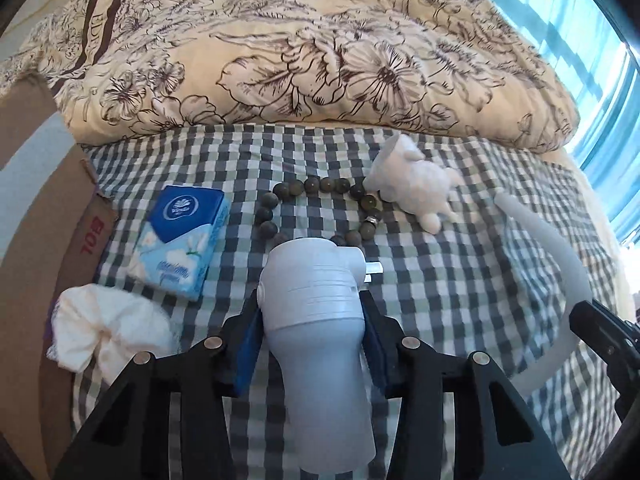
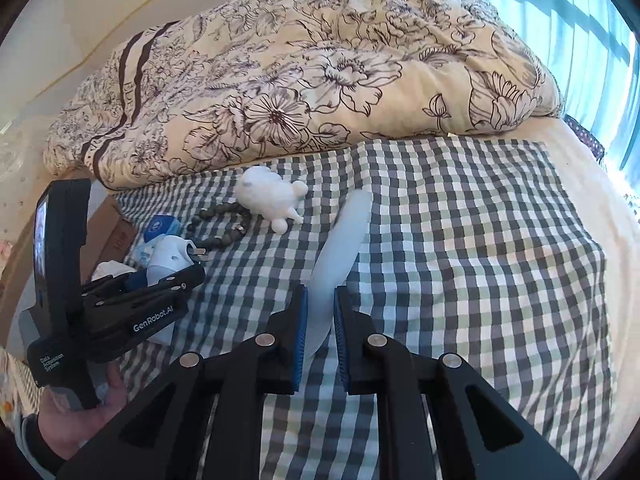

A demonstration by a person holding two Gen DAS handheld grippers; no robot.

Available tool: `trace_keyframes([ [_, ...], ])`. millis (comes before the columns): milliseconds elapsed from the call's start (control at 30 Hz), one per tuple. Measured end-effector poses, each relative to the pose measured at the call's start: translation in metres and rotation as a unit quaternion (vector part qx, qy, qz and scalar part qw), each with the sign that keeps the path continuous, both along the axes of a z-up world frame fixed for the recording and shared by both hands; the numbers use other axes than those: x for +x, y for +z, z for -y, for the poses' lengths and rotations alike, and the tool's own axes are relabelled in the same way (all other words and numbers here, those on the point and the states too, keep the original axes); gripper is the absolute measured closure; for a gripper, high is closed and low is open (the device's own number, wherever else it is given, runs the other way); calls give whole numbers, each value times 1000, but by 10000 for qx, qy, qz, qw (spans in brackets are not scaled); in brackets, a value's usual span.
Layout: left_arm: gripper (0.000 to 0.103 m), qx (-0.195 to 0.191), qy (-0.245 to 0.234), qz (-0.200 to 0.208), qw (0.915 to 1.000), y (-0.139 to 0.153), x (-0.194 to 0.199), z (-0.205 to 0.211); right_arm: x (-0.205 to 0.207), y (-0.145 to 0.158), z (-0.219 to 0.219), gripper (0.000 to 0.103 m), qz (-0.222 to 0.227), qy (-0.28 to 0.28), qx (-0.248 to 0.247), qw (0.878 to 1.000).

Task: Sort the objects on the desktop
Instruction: 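Grasp the white bottle with the left gripper while the right grasps the white tube, then lift and carry the bottle with the left gripper while the right carries the tube to the box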

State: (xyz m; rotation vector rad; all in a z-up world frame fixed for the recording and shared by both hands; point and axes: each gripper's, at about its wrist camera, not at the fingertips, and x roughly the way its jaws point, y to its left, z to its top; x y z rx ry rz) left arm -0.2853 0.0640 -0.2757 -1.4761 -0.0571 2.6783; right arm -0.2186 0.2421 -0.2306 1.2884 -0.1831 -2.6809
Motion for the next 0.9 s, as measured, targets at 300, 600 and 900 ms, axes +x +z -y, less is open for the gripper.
trace_keyframes([
  [300, 57, 141, -34, -308, 9994, 48, 37, 21, 35, 32, 7, 99, -267, 117, -74, 9995],
  [600, 57, 221, 48, -675, 9975, 95, 88, 47, 69, 56, 21, 99, -492, 186, 63, 9986],
  [900, 57, 233, 253, -1001, 9944, 128, 131, 80, 39, -32, -6, 91, 467, -262, -44, 9986],
])
